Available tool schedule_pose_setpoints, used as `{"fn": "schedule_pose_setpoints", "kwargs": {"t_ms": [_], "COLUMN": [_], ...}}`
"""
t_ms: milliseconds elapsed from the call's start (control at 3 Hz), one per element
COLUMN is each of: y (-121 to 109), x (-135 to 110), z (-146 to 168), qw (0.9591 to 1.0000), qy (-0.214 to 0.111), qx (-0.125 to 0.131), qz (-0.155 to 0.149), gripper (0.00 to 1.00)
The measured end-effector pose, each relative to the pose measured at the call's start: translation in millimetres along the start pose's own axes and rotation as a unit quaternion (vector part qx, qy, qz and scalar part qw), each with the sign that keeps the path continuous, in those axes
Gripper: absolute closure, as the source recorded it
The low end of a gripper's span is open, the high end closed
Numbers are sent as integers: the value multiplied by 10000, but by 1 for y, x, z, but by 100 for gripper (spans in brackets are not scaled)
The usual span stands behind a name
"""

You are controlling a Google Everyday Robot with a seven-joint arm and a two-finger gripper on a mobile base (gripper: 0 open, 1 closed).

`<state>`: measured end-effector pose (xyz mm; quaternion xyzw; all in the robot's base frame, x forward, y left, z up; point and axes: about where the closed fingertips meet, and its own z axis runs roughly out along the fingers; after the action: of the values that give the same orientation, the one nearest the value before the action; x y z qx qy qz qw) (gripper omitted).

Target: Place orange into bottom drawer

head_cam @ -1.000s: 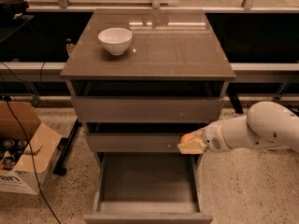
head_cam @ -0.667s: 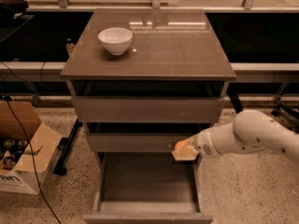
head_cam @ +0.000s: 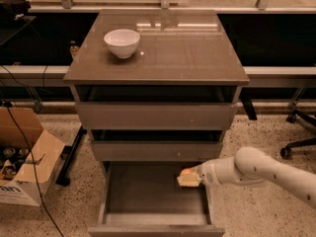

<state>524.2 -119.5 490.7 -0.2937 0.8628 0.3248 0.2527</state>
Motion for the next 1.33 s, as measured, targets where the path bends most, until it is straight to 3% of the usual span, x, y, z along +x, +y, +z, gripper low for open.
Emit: {"fn": "schedule_pose_setpoints", "kwargs": {"t_ms": [333,667,1000,1333], "y": [-35,-64,-69,-68], "x": [23,51,88,89], "z": [43,91,128,134], "qw": [9977,9899,9833,9841], "qy": [-404,-748,-774,-727], "qx": [-239,-536,-739,-733], "qz": [499,1080,1473,1444], "gripper": [100,100,100,100]}}
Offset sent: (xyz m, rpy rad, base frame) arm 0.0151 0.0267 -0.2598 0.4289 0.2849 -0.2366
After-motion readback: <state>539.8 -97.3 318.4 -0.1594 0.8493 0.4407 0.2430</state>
